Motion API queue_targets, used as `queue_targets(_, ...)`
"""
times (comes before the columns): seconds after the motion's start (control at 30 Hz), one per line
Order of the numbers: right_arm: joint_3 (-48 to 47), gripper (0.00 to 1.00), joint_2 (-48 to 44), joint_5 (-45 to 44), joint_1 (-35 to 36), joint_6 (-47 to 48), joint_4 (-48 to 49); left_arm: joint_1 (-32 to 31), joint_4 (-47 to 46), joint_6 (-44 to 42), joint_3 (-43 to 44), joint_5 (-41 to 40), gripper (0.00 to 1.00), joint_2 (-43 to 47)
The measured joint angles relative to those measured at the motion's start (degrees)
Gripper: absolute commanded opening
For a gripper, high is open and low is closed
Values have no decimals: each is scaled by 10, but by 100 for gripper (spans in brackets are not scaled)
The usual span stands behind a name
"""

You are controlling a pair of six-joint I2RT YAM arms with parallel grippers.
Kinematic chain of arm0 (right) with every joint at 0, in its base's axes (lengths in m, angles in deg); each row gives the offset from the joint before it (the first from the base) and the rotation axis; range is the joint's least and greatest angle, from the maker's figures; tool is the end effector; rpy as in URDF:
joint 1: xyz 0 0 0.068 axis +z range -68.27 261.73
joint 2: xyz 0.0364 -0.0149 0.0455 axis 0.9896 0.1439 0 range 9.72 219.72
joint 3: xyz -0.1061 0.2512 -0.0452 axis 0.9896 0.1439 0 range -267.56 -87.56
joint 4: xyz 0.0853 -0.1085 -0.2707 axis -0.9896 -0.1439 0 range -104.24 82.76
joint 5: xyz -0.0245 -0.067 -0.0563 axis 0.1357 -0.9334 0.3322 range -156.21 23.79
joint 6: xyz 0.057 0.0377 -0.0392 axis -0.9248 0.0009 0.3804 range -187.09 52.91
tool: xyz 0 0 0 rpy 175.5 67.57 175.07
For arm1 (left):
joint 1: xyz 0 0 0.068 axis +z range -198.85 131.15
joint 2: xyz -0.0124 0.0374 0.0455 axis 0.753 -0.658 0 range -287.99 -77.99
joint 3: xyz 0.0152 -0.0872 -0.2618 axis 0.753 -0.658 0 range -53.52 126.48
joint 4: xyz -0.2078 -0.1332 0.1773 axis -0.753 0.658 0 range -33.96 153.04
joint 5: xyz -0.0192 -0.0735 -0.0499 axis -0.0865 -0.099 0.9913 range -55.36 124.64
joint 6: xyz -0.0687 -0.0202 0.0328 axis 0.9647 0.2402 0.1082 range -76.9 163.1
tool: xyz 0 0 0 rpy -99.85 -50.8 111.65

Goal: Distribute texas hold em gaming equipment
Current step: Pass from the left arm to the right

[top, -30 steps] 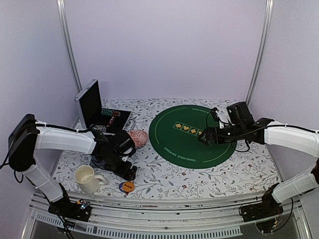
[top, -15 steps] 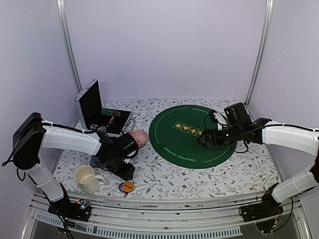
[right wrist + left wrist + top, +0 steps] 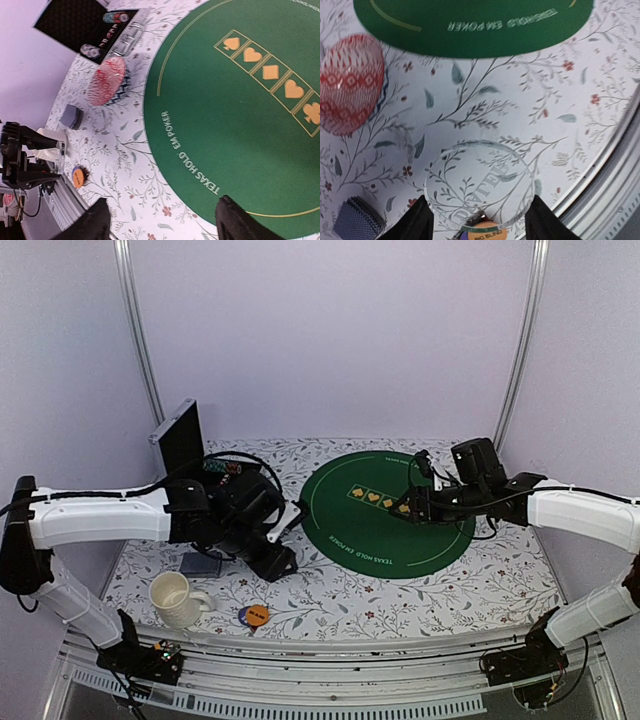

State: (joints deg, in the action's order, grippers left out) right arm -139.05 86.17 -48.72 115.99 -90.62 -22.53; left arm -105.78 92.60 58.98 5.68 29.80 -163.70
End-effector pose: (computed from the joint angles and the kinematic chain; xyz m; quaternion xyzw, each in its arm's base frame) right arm 0.2787 0.2143 0.2164 -0.1475 0.8868 0.3216 0.2973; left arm 0.1959 -0.2903 0.1788 0.3314 0.9134 -0.1051 0.2116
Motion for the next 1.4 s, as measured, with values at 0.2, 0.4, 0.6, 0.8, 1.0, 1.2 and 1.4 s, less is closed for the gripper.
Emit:
queue_targets(0.2,-39,64,52,81,60,-74,77,-73,-50,-78,70,-18,35,36)
queue_targets(0.4,-91,59,120,153,139,-98,154,-91,-78,-123,70,-37,35,37)
queue_targets(0.6,-105,42,152,180,155,-111,182,-92,-88,-135,70,-59,36,37)
queue_targets(0.8,-111,14,163,189,158,-115,185,-92,-88,-137,70,-77,36,37)
queue_targets(1.0,-119,2,160,166,160,-116,169,-93,-89,-141,67,-94,79,36)
queue_targets(1.2,-104,2,122,129,96,-85,106,-82,-80,-120,71,-96,93,35)
queue_targets(1.4,-51,2,67,115,-148,-52,88,-8,-60,-85,73,-81,94,23)
